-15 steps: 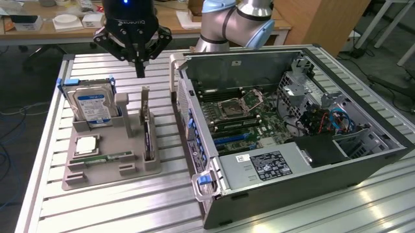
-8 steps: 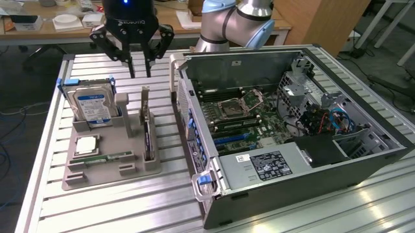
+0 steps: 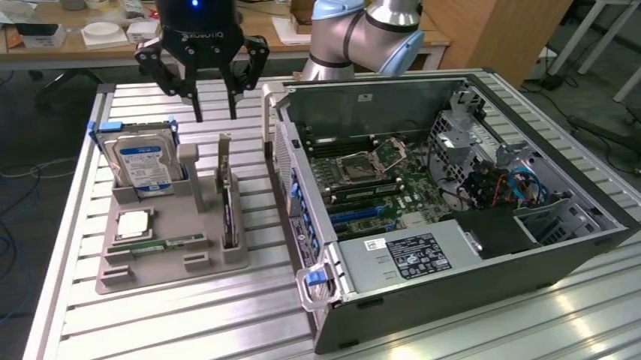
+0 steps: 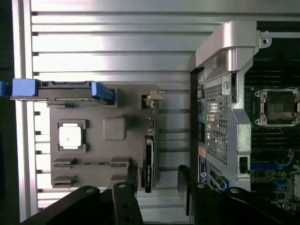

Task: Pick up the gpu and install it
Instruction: 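Pick up the gpu and move the gpu toward the slot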

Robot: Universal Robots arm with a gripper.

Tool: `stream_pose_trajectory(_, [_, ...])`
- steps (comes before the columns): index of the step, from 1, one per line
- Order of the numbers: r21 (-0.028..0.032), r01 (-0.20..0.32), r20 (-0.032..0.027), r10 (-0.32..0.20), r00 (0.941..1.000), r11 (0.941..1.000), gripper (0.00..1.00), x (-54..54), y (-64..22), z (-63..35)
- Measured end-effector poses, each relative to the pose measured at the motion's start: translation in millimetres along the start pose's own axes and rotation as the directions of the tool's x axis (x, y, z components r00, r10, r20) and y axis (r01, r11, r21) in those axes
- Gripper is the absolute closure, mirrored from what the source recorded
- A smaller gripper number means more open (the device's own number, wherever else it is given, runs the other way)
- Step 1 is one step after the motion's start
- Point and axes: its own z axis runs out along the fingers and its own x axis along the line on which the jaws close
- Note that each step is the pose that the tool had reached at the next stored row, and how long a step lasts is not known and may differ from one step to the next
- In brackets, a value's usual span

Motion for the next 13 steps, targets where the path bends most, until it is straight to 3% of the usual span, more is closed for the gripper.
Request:
stream_pose_trajectory(4, [-0.0011,0.046,-0.0039,-0.046,0.9989,0.9989,0.53,0.1,-2.5,4.9])
stream_pose_trajectory(9, [-0.0017,0.050,-0.0098,-0.050,0.9987,0.9988,0.53,0.1,-17.9,13.4])
stream_pose_trajectory(13, [-0.0019,0.062,-0.0112,-0.062,0.9980,0.9981,0.53,0.4,-19.0,22.4])
